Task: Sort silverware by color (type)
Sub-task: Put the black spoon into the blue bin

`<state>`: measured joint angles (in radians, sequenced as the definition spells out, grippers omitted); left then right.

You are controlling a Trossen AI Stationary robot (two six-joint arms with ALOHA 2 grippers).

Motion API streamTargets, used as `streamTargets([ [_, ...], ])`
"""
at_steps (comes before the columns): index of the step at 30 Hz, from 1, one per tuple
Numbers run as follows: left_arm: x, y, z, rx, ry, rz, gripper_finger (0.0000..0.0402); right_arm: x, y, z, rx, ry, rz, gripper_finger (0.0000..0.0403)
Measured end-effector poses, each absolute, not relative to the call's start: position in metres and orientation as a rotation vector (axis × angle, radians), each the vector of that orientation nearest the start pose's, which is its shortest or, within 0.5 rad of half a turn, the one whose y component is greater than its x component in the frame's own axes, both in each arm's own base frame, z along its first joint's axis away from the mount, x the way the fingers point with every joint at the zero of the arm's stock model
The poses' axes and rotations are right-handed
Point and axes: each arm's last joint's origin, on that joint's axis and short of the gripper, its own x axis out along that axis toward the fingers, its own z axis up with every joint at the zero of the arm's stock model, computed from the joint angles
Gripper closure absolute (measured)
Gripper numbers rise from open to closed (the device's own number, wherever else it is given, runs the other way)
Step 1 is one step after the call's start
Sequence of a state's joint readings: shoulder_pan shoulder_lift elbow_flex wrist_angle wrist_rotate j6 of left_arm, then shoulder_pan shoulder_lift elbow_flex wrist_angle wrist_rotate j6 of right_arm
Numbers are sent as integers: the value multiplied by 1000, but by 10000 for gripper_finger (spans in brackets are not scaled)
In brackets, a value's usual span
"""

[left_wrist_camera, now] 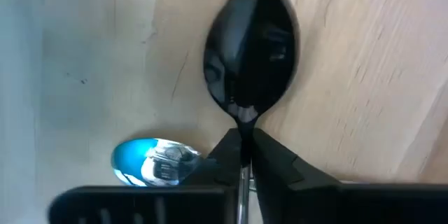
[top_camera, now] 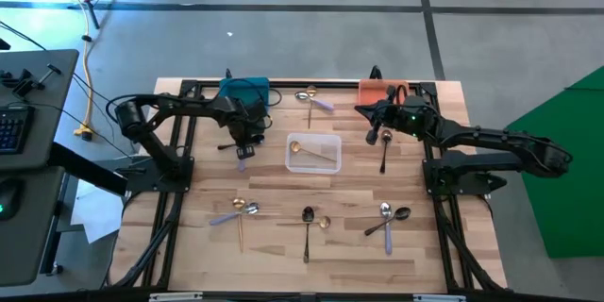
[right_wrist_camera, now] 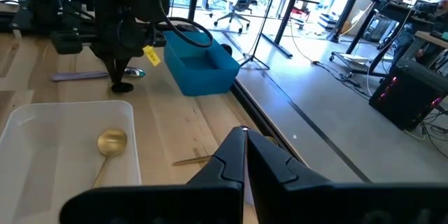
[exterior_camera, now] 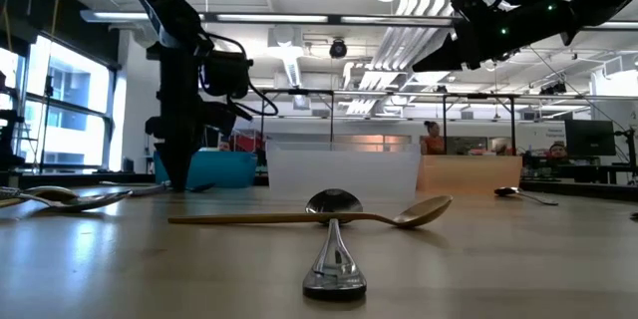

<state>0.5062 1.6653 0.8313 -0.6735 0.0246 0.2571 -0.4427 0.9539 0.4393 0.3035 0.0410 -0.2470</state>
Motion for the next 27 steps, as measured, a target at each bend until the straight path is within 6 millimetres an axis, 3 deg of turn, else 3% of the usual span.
streamTargets([
  [6,233,130,144,-254,1530,213,397,184,-89,230,-200,267,-453,403],
  [12,245,145,186,-249,1442,252,399,184,-89,230,-199,268,-453,403],
  [21,235,205,257,-152,1342,463,400,184,-89,230,-200,268,-453,403],
  [27,216,243,272,-107,1246,569,401,184,-89,230,-200,268,-453,403],
])
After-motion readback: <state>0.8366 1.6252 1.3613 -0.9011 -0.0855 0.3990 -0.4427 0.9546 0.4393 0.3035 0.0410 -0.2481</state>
